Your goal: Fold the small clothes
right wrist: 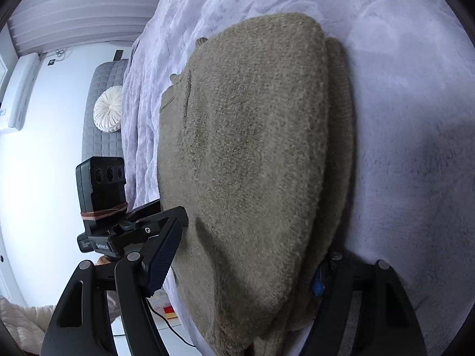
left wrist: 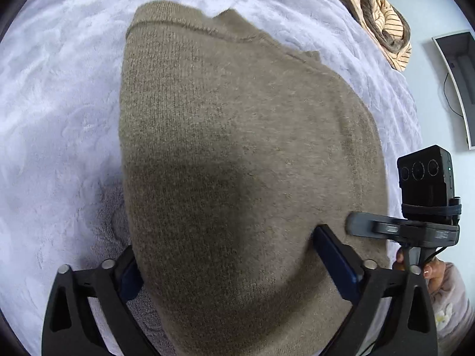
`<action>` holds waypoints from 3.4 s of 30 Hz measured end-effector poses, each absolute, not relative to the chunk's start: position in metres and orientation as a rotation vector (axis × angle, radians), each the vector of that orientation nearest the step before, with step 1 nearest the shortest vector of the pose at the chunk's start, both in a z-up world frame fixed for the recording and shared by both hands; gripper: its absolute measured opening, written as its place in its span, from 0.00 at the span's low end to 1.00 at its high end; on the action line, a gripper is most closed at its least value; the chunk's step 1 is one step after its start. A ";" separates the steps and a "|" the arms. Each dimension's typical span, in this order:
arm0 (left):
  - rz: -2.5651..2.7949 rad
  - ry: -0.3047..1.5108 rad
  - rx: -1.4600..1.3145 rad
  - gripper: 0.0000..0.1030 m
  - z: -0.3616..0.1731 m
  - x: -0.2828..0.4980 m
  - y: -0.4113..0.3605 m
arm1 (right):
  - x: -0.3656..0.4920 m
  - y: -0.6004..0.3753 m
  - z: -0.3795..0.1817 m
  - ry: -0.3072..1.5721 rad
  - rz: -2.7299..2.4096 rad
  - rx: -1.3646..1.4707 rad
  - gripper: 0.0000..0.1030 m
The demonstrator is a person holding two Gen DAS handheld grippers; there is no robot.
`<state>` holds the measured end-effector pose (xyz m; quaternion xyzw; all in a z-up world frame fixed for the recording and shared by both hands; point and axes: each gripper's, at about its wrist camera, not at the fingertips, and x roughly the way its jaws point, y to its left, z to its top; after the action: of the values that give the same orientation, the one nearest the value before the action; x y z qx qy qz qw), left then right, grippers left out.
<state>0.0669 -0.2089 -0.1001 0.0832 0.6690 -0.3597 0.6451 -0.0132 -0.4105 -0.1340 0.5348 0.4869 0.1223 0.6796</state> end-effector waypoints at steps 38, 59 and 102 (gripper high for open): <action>-0.652 1.424 0.263 0.60 -0.021 -0.037 0.013 | -0.114 -0.214 -0.034 1.237 -0.218 0.883 0.14; -0.672 1.449 0.355 0.71 -0.045 -0.072 0.038 | -0.149 -0.160 -0.051 1.337 -0.415 0.692 0.07; -0.438 1.482 0.445 0.92 -0.052 -0.078 0.025 | -0.168 -0.222 -0.046 1.332 -0.234 0.849 0.52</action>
<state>-0.0777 0.0253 -0.0522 0.1995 0.6638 -0.1962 0.6936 -0.1676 -0.2221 -0.0463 0.3807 0.5974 -0.1048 0.6980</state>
